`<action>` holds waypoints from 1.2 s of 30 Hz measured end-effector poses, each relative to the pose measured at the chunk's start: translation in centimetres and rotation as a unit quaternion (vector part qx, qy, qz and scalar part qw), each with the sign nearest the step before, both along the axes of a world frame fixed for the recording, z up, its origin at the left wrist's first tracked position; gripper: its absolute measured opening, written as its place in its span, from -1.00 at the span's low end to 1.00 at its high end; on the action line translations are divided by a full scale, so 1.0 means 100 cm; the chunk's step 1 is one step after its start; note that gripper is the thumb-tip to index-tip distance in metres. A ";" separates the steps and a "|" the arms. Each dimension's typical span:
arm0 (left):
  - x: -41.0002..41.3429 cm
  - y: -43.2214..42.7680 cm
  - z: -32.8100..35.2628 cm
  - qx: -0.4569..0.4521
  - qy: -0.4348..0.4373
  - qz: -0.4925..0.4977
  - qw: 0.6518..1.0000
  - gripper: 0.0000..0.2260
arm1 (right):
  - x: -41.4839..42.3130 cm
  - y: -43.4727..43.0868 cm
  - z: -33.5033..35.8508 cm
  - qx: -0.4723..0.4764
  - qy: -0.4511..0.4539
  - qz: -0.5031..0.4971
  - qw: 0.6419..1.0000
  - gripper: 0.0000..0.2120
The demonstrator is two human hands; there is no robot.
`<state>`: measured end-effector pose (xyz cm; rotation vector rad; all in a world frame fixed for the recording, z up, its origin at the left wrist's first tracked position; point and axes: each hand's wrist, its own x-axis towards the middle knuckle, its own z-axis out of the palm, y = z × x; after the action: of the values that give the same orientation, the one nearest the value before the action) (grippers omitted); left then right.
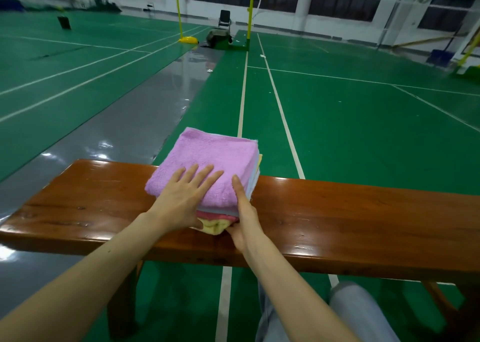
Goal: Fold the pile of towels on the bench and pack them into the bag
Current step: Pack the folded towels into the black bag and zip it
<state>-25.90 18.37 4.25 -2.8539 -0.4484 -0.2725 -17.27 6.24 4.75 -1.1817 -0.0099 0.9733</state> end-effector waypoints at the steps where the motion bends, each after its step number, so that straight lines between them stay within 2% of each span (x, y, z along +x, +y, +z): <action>1: 0.001 -0.001 0.000 0.000 0.001 0.004 1.000 0.14 | 0.000 0.000 0.000 0.003 0.001 -0.004 1.000 -0.15; 4: 0.004 -0.002 -0.002 0.021 -0.007 0.008 1.000 0.09 | 0.000 0.002 -0.001 -0.027 0.020 -0.024 0.999 -0.41; 11: 0.017 -0.005 0.000 0.068 -0.088 -0.029 0.993 -0.07 | 0.009 -0.006 -0.001 -0.072 0.054 -0.043 0.995 -0.64; 14: 0.023 -0.015 -0.001 0.071 -0.116 -0.037 0.990 -0.10 | 0.019 -0.016 -0.003 -0.068 0.055 -0.030 0.996 -0.65; 19: 0.041 -0.044 -0.005 0.071 -0.125 -0.043 0.989 -0.16 | 0.043 -0.047 -0.007 -0.067 0.048 -0.015 0.996 -0.56; 24: 0.072 -0.088 -0.006 0.064 -0.076 -0.004 0.995 -0.20 | 0.070 -0.087 -0.006 -0.063 0.048 -0.021 0.997 -0.61; 28: 0.101 -0.124 0.001 0.069 -0.059 -0.014 0.996 -0.19 | 0.093 -0.124 -0.002 -0.074 0.039 -0.041 0.996 -0.63; 33: 0.139 -0.182 0.012 0.030 -0.016 -0.028 0.999 -0.25 | 0.118 -0.175 0.008 -0.077 0.018 -0.089 0.993 -0.80; 36: 0.154 -0.199 0.017 0.000 -0.011 -0.036 0.999 -0.28 | 0.128 -0.194 0.007 -0.078 -0.022 -0.109 0.991 -0.71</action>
<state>-10.46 -1.57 5.99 -2.8727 -0.3494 -0.3165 -4.45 -13.17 5.49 -1.3181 0.1598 0.7648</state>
